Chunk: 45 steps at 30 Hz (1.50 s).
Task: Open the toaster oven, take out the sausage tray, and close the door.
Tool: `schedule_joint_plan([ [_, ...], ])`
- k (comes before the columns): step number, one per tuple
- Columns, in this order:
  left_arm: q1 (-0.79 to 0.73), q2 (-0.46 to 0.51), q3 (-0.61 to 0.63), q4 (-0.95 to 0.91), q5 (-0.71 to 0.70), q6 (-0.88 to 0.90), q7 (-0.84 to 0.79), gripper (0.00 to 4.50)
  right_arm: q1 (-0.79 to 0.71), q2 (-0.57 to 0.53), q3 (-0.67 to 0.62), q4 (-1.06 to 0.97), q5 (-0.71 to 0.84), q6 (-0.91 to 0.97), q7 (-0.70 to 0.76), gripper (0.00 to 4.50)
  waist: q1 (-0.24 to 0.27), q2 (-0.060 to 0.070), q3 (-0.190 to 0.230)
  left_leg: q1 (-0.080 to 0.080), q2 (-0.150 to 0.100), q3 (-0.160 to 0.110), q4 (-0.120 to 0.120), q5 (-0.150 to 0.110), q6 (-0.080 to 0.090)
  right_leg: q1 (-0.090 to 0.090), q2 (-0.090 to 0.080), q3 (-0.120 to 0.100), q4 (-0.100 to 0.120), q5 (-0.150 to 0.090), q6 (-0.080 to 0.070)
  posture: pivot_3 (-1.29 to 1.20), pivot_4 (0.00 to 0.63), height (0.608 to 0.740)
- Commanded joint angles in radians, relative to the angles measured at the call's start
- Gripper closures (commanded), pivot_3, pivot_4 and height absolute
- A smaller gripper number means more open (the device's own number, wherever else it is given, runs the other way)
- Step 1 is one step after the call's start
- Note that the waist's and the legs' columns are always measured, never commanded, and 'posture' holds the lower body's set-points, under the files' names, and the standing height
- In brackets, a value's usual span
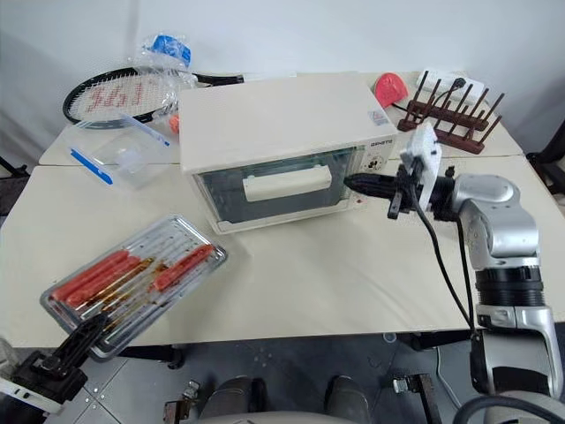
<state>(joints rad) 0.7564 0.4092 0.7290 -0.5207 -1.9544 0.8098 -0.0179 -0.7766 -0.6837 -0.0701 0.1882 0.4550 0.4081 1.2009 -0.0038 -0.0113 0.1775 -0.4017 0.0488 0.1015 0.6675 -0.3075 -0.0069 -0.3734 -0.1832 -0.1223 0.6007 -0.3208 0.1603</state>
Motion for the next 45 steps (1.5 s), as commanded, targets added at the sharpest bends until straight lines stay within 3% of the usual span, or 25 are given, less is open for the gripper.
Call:
schedule_joint_plan([
  [1,0.031,0.030,0.008,0.013,-0.018,0.036,-0.054,4.50,-0.039,0.009,-0.014,-0.013,0.026,0.013,-0.003,4.47,0.002,0.000,0.000,-0.001,0.000,0.000,0.000,0.000,0.000,-0.001,0.000,0.000,0.001,0.000,0.000,0.00,0.150,0.740],
  [15,0.105,0.155,-0.026,0.048,-0.018,0.142,-0.183,4.50,-0.091,0.030,-0.002,0.001,0.014,0.014,0.001,4.47,-0.001,0.000,0.000,-0.001,0.001,0.003,0.000,0.000,0.000,-0.004,0.001,0.003,0.002,0.000,0.000,0.00,0.150,0.740],
  [21,0.025,0.220,-0.130,0.046,-0.018,0.147,-0.178,4.50,-0.026,-0.050,-0.008,-0.141,0.054,0.132,0.026,4.47,0.004,0.001,0.000,-0.001,0.001,0.003,0.000,0.000,0.000,-0.004,0.001,0.003,0.002,0.000,0.000,0.00,0.150,0.740],
  [31,-0.403,0.312,-0.385,0.178,-0.018,0.202,-0.099,4.50,0.273,-0.255,-0.087,-0.409,0.151,0.261,0.074,4.47,0.006,0.001,0.000,-0.001,0.000,0.003,0.000,0.000,0.000,-0.004,0.001,0.003,0.003,0.000,0.000,0.00,0.150,0.740],
  [38,-0.706,0.308,-0.563,0.365,-0.018,0.311,-0.071,4.50,0.421,-0.276,-0.162,-0.494,0.157,0.256,0.005,4.47,0.004,0.001,0.000,0.000,0.000,0.004,0.000,0.000,0.000,-0.004,0.001,0.004,0.006,0.000,0.001,0.00,0.150,0.740],
  [45,-0.953,0.228,-0.721,0.560,0.034,0.364,-0.037,4.50,0.554,-0.268,-0.263,-0.611,0.207,0.296,-0.080,4.47,0.026,0.001,0.000,0.000,0.000,0.003,0.002,0.001,0.000,-0.003,0.001,0.005,0.006,0.001,0.002,0.00,0.150,0.740],
])
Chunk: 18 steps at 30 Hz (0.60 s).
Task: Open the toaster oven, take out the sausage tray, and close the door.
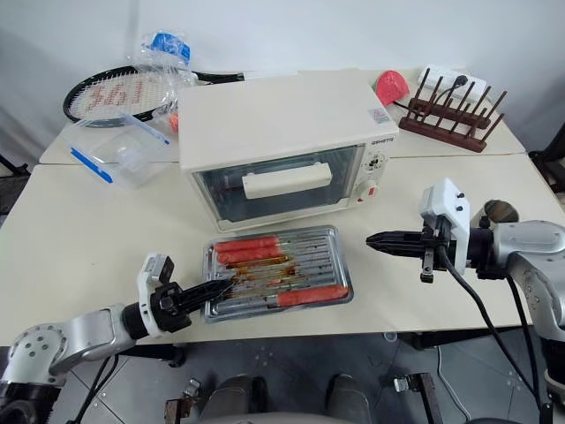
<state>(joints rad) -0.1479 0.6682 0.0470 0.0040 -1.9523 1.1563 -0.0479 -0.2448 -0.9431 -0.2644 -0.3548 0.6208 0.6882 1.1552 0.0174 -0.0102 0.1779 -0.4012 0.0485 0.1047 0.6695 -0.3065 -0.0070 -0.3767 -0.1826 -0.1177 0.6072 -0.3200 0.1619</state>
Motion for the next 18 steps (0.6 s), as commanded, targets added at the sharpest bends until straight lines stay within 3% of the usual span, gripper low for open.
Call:
schedule_joint_plan([
  [1,-0.078,-0.054,-0.049,0.061,0.084,0.010,-0.013,4.50,0.038,-0.006,-0.082,-0.081,0.047,0.020,-0.048,4.47,0.009,0.000,0.000,0.000,0.000,0.000,0.001,0.000,0.000,0.000,0.000,0.001,0.001,0.000,0.000,0.00,0.150,0.740],
  [13,-0.239,-0.176,-0.093,0.259,0.375,0.143,-0.081,4.50,0.143,-0.014,-0.156,-0.140,0.088,0.025,-0.108,4.47,0.063,0.007,-0.004,0.000,-0.001,-0.002,0.012,0.001,0.003,0.004,-0.001,0.001,0.002,0.001,-0.001,0.00,0.150,0.740],
  [18,-0.273,-0.232,-0.064,0.315,0.447,0.184,-0.091,3.11,0.165,-0.015,-0.169,-0.155,0.096,0.024,-0.120,4.50,0.066,0.010,-0.006,0.001,-0.003,-0.003,0.012,0.001,0.004,0.006,-0.002,0.001,0.001,0.002,0.000,0.00,0.150,0.740],
])
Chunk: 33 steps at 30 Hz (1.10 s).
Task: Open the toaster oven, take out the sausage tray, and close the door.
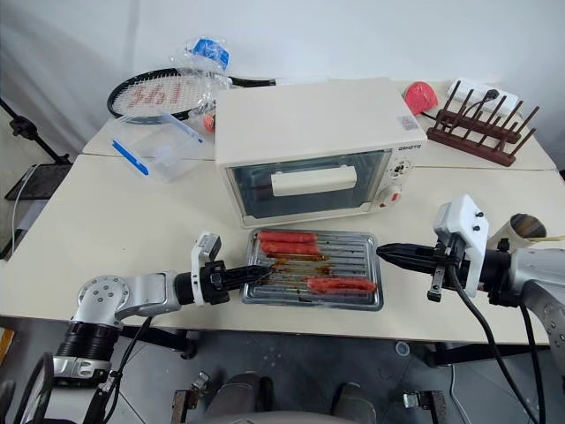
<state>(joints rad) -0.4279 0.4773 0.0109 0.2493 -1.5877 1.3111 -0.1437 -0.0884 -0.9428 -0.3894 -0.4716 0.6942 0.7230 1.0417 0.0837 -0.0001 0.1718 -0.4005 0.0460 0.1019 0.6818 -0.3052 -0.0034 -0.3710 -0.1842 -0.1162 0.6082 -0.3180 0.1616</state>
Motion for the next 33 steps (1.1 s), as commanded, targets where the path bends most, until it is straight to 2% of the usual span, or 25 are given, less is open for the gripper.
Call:
schedule_joint_plan([
  [1,0.000,-0.049,-0.019,0.077,0.092,0.041,0.002,2.76,0.013,-0.016,-0.049,-0.040,0.024,-0.010,-0.008,4.50,0.000,0.000,0.000,0.000,0.000,0.000,0.000,0.000,0.000,0.000,0.000,0.000,0.000,0.000,0.000,0.00,0.150,0.740],
  [8,-0.005,-0.105,0.050,0.076,0.179,0.071,0.003,0.71,0.025,-0.024,-0.060,-0.045,0.030,-0.012,-0.014,4.50,0.000,0.001,-0.001,0.000,0.000,-0.001,0.000,0.001,0.000,0.001,0.000,-0.001,0.000,0.000,0.000,0.00,0.150,0.740],
  [11,0.009,-0.119,0.080,0.057,0.191,0.087,0.024,0.01,0.028,-0.031,-0.058,-0.042,0.029,-0.015,-0.008,4.50,0.000,0.001,-0.001,0.001,-0.001,-0.004,0.000,0.001,0.000,0.004,0.000,-0.002,-0.002,0.000,0.000,0.00,0.150,0.740],
  [18,0.081,0.003,0.150,-0.118,0.182,0.133,-0.020,0.01,0.059,-0.079,-0.047,-0.014,0.019,-0.038,0.065,4.50,-0.031,-0.001,0.000,0.000,0.001,-0.004,-0.004,0.001,-0.001,0.002,0.001,-0.002,-0.001,0.000,0.000,0.00,0.150,0.740],
  [20,0.107,0.088,0.156,-0.203,0.248,0.069,-0.119,0.01,0.051,-0.088,-0.033,0.023,0.005,-0.062,0.090,4.50,-0.046,-0.003,0.000,0.001,0.001,-0.003,-0.008,0.001,-0.002,0.001,0.002,-0.002,-0.001,0.000,0.000,0.00,0.150,0.740],
  [22,0.144,0.205,0.118,-0.313,0.386,-0.083,-0.322,0.01,0.036,-0.100,-0.004,0.082,-0.033,-0.121,0.134,4.50,-0.063,-0.005,0.001,0.001,0.001,-0.002,-0.011,0.003,-0.004,-0.001,0.002,-0.002,-0.001,0.000,0.000,0.00,0.150,0.740],
  [25,0.162,0.294,0.086,-0.347,0.514,-0.242,-0.521,0.00,0.024,-0.114,0.033,0.151,-0.065,-0.186,0.208,3.92,-0.065,-0.005,0.001,0.002,0.001,0.002,-0.017,0.005,-0.006,-0.005,0.003,0.001,-0.002,0.000,-0.001,0.00,0.150,0.740],
  [29,0.194,0.281,0.132,-0.353,0.667,-0.556,-0.724,0.00,-0.004,-0.117,0.069,0.244,-0.100,-0.266,0.286,2.56,-0.056,-0.006,0.002,0.000,0.001,0.003,-0.017,0.005,-0.005,-0.005,0.003,0.000,-0.005,0.000,-0.001,0.00,0.150,0.740],
  [33,0.227,0.328,0.124,-0.301,0.820,-0.769,-0.899,0.00,-0.029,-0.126,0.125,0.361,-0.178,-0.388,0.364,1.21,-0.058,-0.007,0.003,-0.002,0.001,0.003,-0.017,0.004,-0.004,-0.006,0.003,-0.001,-0.008,0.000,0.000,0.00,0.150,0.740],
])
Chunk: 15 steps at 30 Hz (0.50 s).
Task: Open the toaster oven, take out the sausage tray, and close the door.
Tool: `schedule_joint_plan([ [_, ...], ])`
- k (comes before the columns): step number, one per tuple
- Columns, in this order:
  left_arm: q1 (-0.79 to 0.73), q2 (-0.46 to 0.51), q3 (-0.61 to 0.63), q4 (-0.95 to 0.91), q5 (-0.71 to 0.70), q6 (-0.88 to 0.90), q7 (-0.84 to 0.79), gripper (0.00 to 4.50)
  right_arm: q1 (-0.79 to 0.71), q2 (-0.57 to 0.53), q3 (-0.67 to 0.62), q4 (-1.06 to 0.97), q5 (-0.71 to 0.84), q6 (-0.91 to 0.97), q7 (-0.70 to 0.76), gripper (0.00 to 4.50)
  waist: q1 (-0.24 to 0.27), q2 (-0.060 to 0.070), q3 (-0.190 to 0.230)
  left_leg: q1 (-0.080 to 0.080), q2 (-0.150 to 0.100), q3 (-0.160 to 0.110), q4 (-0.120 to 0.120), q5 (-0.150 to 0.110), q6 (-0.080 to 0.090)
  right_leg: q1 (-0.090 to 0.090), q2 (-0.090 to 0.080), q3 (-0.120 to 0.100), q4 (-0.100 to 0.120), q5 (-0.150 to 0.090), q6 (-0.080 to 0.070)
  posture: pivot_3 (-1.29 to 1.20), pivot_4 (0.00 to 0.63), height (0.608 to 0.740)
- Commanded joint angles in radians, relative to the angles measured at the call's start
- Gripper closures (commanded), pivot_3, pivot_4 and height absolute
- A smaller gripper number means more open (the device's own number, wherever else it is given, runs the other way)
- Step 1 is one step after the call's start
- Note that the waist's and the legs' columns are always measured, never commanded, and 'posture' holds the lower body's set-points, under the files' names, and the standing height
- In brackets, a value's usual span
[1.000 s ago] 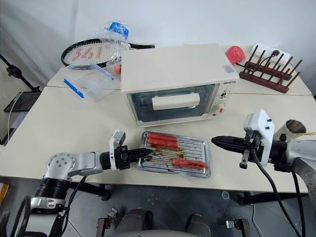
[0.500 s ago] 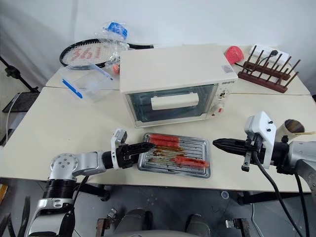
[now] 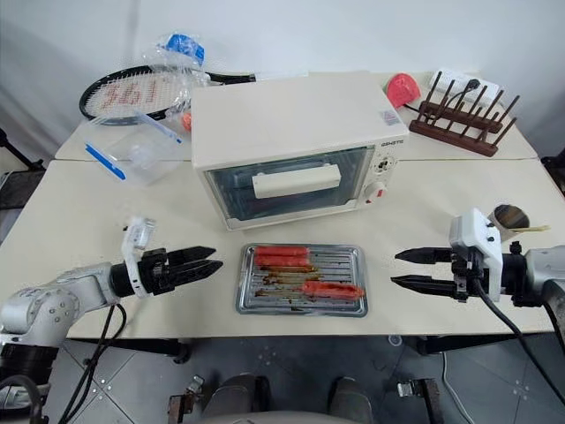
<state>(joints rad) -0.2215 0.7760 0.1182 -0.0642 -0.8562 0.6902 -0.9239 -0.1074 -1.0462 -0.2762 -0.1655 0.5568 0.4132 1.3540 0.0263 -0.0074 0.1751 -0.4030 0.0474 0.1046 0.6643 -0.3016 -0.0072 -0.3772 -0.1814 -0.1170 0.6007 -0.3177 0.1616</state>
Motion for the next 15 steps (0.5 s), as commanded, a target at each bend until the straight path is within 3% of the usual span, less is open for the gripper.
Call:
schedule_joint_plan([
  [1,0.026,0.033,0.014,0.027,0.112,-0.189,-0.162,0.00,-0.015,-0.022,0.021,0.081,-0.060,-0.109,0.060,0.94,-0.002,0.000,0.000,0.000,0.000,0.000,0.000,0.000,0.000,0.000,0.000,0.000,0.000,0.000,0.000,0.00,0.150,0.740],
  [4,0.039,0.042,0.031,0.091,0.159,-0.320,-0.296,0.00,-0.032,-0.009,0.028,0.166,-0.115,-0.210,0.061,0.02,-0.003,0.000,0.000,0.000,0.000,0.001,-0.001,0.000,0.000,-0.001,0.000,0.000,0.000,0.000,0.000,0.00,0.150,0.740],
  [10,0.043,0.125,0.021,0.257,0.295,-0.493,-0.472,0.00,-0.030,-0.015,0.006,0.300,-0.166,-0.334,0.075,0.02,-0.004,0.000,0.001,0.000,0.001,0.001,0.000,0.000,0.000,-0.001,0.000,0.000,0.001,0.000,0.000,0.00,0.150,0.740],
  [15,-0.044,0.121,0.010,0.395,0.356,-0.516,-0.464,0.00,-0.064,-0.040,-0.004,0.446,-0.196,-0.400,0.085,0.02,-0.002,0.000,0.001,0.000,0.001,0.001,0.000,0.000,0.000,-0.001,0.000,-0.001,0.001,0.000,0.000,0.00,0.150,0.740],
])
